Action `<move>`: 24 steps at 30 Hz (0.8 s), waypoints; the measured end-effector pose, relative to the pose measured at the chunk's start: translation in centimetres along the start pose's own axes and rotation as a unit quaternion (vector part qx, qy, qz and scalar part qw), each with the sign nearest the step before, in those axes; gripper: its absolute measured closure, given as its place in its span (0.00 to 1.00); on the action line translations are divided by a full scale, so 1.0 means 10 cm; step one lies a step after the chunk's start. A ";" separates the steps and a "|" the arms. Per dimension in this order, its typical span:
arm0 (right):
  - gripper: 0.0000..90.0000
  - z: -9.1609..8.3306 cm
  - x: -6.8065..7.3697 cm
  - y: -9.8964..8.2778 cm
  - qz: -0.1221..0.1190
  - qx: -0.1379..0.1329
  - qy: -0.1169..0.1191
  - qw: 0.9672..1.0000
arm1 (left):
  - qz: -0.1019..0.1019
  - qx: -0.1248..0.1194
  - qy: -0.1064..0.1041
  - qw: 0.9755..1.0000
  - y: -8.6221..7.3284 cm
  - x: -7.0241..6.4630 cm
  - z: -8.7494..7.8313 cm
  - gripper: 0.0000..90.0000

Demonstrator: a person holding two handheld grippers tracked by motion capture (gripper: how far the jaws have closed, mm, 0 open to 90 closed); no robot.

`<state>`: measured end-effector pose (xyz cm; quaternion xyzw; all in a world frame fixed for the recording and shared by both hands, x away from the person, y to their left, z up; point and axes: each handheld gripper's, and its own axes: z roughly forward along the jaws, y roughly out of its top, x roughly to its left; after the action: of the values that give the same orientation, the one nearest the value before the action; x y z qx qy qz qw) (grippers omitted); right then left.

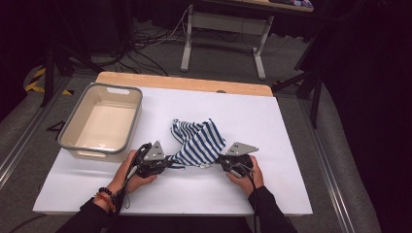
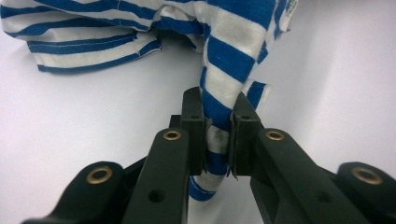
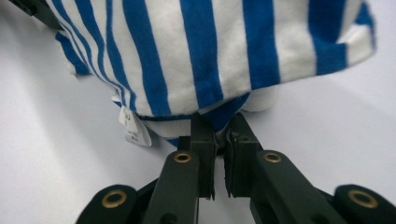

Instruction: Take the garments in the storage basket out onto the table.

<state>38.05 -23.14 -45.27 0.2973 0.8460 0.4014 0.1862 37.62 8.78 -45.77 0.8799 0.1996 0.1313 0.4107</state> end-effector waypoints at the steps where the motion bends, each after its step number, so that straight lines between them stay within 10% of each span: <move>1: 0.94 -0.03 0.00 0.01 0.003 -0.006 -0.006 1.000 | 0.003 -0.001 -0.002 1.000 0.00 0.00 0.00 0.90; 9: 0.94 -0.34 -0.16 0.02 0.023 -0.045 -0.065 0.997 | 0.010 -0.019 0.009 1.000 0.01 0.00 -0.16 0.91; 16: 0.94 -0.74 -0.44 -0.12 0.082 -0.089 -0.144 0.982 | 0.007 -0.029 0.016 0.999 -0.03 0.03 -0.31 0.91; 24: 0.93 -0.87 -0.41 -0.16 0.068 -0.086 -0.162 0.981 | 0.015 -0.032 0.010 0.999 -0.08 -0.14 -0.49 0.91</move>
<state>35.71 -31.54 -40.93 0.3982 0.7446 0.4315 0.3176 34.29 11.92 -43.43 0.8677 0.1863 0.1528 0.4348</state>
